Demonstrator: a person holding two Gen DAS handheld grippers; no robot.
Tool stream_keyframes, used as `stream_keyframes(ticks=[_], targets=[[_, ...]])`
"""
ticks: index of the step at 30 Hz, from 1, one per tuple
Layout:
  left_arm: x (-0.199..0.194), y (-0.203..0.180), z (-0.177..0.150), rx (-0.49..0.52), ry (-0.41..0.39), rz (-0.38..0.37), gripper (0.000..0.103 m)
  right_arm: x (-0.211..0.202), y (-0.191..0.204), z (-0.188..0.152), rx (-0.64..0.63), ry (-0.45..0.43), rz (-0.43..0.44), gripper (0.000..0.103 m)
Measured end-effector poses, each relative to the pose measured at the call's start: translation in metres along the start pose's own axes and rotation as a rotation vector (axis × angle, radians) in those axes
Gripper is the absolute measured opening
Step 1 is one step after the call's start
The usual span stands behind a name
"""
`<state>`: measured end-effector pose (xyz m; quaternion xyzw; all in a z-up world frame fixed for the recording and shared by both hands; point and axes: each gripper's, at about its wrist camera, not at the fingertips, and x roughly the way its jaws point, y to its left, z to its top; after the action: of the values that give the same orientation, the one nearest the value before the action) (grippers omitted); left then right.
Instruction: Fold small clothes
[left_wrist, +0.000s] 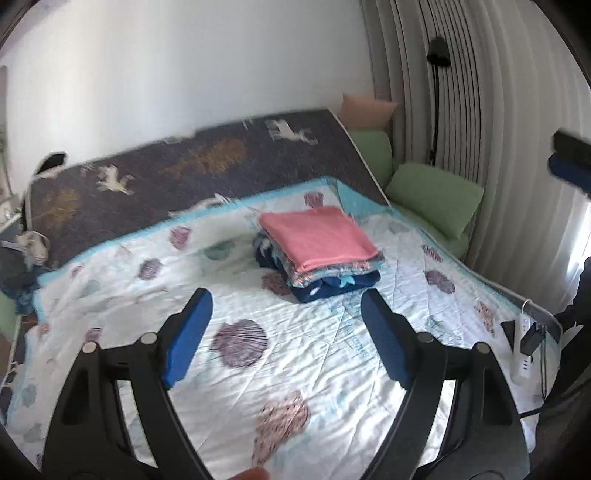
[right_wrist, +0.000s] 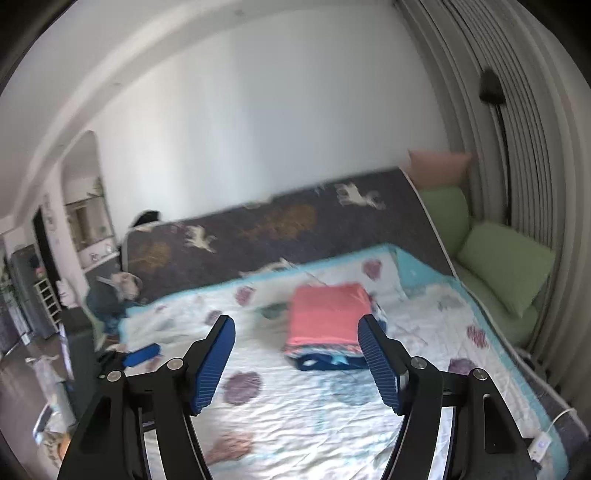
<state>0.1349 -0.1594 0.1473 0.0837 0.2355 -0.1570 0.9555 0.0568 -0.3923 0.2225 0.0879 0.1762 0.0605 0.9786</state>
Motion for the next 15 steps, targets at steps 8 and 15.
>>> stream_keyframes(ticks=[8,15], targets=[[-0.100,0.000,-0.021,-0.027,-0.025,0.035,0.095,-0.137,0.057,0.020,-0.076,-0.066,-0.037,0.085],[-0.150,-0.011,-0.082,-0.061,0.034,0.020,0.095,-0.159,0.066,-0.055,-0.015,0.071,-0.087,0.085]])
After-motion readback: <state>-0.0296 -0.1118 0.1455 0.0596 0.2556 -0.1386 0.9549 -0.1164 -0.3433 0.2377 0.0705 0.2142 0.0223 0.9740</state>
